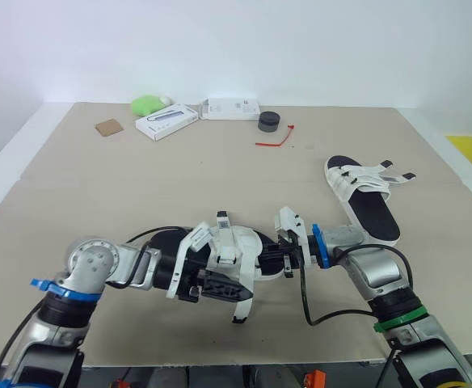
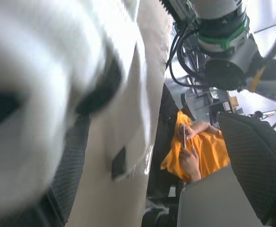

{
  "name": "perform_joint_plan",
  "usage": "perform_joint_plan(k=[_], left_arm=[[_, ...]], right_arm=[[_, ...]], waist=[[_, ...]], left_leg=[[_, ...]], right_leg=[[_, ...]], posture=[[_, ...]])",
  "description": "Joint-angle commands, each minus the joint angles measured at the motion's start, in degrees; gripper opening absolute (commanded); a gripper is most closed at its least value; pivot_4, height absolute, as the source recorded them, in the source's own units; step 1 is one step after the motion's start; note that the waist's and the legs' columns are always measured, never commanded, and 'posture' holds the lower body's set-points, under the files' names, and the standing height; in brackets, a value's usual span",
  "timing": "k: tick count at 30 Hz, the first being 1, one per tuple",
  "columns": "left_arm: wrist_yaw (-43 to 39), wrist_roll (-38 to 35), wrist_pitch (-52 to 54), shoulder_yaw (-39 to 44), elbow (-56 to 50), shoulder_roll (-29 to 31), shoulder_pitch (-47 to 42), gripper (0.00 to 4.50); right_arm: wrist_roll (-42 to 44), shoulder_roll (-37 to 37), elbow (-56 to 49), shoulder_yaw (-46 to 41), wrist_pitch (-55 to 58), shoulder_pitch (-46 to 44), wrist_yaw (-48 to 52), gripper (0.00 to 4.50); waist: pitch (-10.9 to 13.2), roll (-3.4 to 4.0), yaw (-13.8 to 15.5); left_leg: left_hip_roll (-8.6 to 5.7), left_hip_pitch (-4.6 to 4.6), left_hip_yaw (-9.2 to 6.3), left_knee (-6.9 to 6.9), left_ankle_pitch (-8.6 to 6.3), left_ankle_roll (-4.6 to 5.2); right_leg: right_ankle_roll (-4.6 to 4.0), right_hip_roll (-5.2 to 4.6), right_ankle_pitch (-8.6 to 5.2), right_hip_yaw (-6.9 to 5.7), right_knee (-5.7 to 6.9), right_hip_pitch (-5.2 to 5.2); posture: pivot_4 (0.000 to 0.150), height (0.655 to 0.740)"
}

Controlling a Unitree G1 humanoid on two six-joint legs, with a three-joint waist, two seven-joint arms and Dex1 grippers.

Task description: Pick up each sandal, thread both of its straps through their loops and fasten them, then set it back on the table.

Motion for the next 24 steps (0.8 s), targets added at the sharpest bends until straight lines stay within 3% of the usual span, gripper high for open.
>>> perform_joint_plan(k=[1,7,19,24], left_arm=[[3.8,0.1,2.5,1.8,3.7,-3.8,-4.5,4.4],[4.2,0.0,6.0,4.2,8.4,-7.6,-10.3,4.4],[1.6,-2.4,7.3,2.2,4.0,-4.8,-10.2,4.4],[2.6,-2.8,7.3,3.4,3.4,-6.1,-9.6,2.28]], right_arm=[[-3.0,-1.2,2.7,3.3,3.2,4.0,-1.2,0.0],[-3.0,-1.0,2.5,3.0,3.3,4.3,-1.8,0.0],[-2.9,-0.8,3.3,2.7,3.0,3.5,-1.9,0.0],[-2.9,-0.6,3.6,2.7,3.1,2.8,-1.8,0.0]], waist=[[0.0,-0.01,0.0],[0.0,0.02,0.1],[0.0,0.01,0.0],[0.0,0.01,0.0]], left_leg=[[0.0,0.0,0.0,0.0,0.0,0.0],[-0.12,0.0,-0.09,0.13,0.02,-0.03],[-0.22,-0.03,-0.08,0.24,0.03,-0.07],[-0.24,-0.03,-0.07,0.24,0.03,-0.08]], right_leg=[[0.0,0.0,0.0,0.0,0.0,0.0],[0.09,-0.01,0.05,0.02,0.0,0.12],[0.15,-0.13,0.09,0.05,-0.01,0.14],[0.15,-0.16,0.09,0.05,-0.01,0.14]], posture=[[0.15,0.74],[0.15,0.74],[0.15,0.74],[0.15,0.74]])
